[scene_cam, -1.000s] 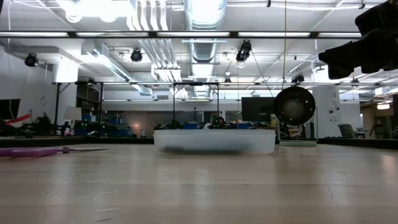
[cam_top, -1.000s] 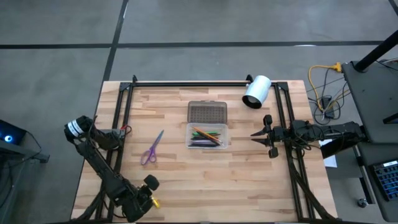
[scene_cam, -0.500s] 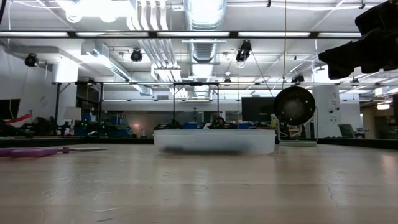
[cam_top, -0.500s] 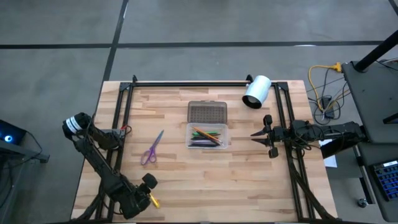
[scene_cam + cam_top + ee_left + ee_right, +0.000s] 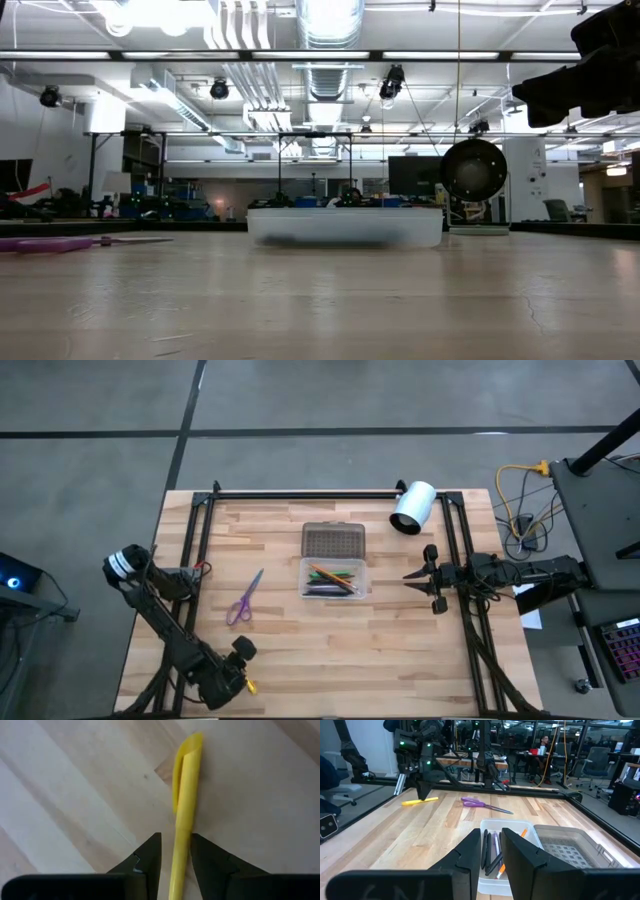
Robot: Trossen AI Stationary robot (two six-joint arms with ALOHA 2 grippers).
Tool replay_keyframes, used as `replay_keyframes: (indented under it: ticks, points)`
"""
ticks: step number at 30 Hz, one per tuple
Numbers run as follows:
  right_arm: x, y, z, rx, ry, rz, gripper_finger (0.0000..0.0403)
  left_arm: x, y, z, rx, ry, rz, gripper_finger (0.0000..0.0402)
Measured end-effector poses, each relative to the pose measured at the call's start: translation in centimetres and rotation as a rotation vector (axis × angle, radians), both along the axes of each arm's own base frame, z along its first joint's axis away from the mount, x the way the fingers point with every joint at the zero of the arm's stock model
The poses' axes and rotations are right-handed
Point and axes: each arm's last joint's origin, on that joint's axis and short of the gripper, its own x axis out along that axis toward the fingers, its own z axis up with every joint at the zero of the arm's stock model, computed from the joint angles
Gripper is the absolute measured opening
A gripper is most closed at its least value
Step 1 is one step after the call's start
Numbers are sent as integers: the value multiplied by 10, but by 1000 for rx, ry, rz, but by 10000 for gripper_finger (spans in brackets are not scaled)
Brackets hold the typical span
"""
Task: Pick & place school supplies into a supply box
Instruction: Put the yellow pen into the white and black supply box
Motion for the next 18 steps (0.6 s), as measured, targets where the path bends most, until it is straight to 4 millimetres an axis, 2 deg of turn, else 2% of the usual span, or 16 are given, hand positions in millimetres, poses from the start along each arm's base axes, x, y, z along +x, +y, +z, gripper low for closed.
replay_keyframes:
  ticks: [5,18]
  points:
    - [0,0,0,0,0,0,68,6,-11,1,8,2,-37,88]
    - [0,0,0,0,0,0,68,6,-11,-6,36,39,-43,88]
